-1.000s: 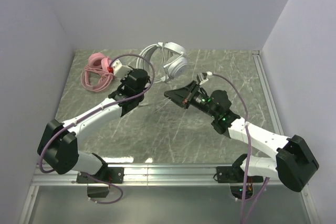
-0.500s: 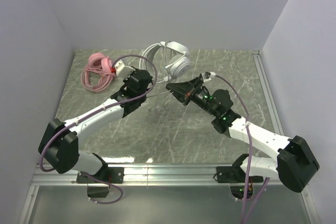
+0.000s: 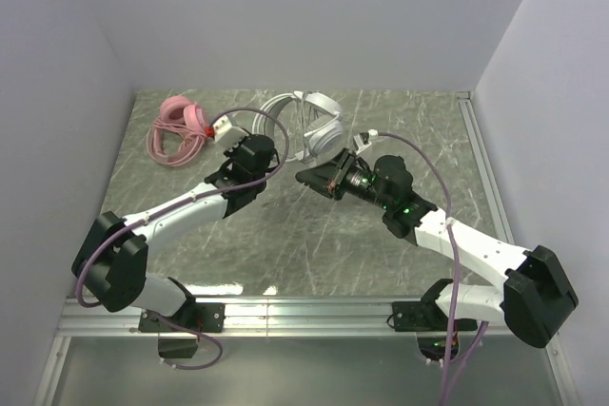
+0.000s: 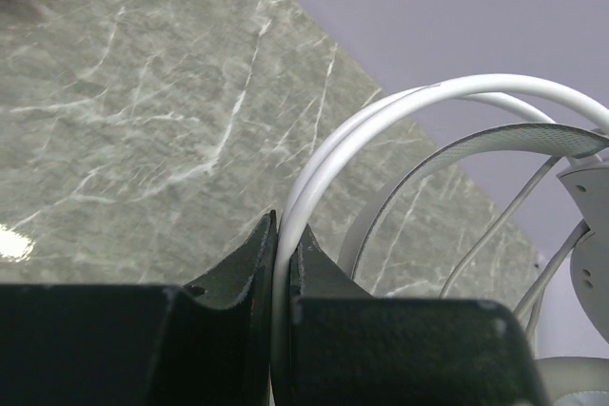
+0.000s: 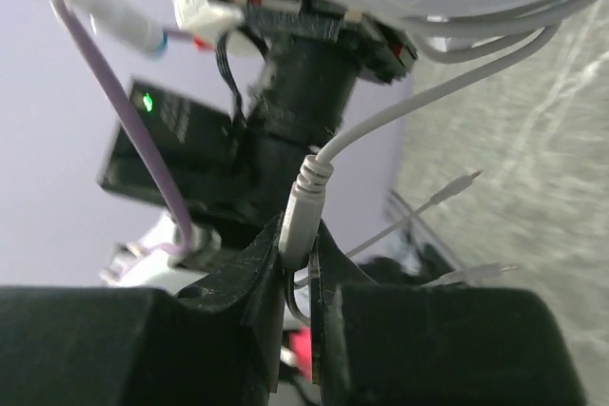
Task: Wrap the headphones
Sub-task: Wrap the headphone cable with the right arm
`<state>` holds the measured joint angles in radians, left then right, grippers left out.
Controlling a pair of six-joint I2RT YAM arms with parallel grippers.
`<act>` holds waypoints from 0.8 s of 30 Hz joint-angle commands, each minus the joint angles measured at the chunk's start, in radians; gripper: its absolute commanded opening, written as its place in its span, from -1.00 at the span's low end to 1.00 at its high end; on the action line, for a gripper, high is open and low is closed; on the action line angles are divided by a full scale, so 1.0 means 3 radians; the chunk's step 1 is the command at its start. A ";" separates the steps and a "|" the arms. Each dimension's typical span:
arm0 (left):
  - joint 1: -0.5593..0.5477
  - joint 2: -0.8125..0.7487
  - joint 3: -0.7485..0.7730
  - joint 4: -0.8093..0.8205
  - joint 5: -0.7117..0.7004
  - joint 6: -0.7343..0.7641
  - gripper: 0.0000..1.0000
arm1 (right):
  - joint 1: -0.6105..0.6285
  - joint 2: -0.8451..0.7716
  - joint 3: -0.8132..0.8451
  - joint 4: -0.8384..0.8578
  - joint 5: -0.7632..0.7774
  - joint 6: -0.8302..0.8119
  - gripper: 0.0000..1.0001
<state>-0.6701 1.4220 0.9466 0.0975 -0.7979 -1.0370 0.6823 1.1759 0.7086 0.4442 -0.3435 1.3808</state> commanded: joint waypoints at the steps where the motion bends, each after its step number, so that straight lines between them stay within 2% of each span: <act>1: -0.0001 -0.0071 0.0009 0.0253 -0.0138 -0.0046 -0.99 | -0.0014 -0.0044 -0.0081 0.0441 -0.0393 -0.0705 -1.00; 8: -0.0006 -0.0199 0.0464 -0.0314 -0.0260 -0.0112 -0.99 | 0.0037 -0.0085 -0.0638 0.0738 -0.0502 -0.1406 -0.82; 11: -0.0006 -0.0291 0.0705 -0.0590 -0.0265 -0.0138 -0.99 | 0.0159 -0.0018 -0.0603 0.0550 -0.0328 -0.1810 -0.82; 15: -0.0016 -0.0419 0.0996 -0.0647 -0.0184 -0.0036 -0.99 | 0.0389 0.0109 -0.0404 0.0167 0.0030 -0.2321 -0.82; 17: -0.0026 -0.0450 0.1114 -0.0739 -0.0133 -0.0010 -0.99 | 0.0476 0.0156 -0.0312 0.0048 0.0392 -0.2480 -0.82; 20: -0.0057 -0.0516 0.1283 -0.0969 -0.0066 -0.0056 -0.99 | 0.0558 0.0181 -0.0322 0.0084 0.0735 -0.2547 -0.83; 24: -0.0139 -0.0746 0.1212 -0.0888 -0.0025 -0.0076 -0.99 | 0.0569 0.0247 -0.0332 0.0171 0.1073 -0.2639 -0.82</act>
<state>-0.6994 1.2720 1.2655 -0.2607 -0.8089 -1.0111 0.8402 1.2331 0.5793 0.4862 -0.1444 0.6598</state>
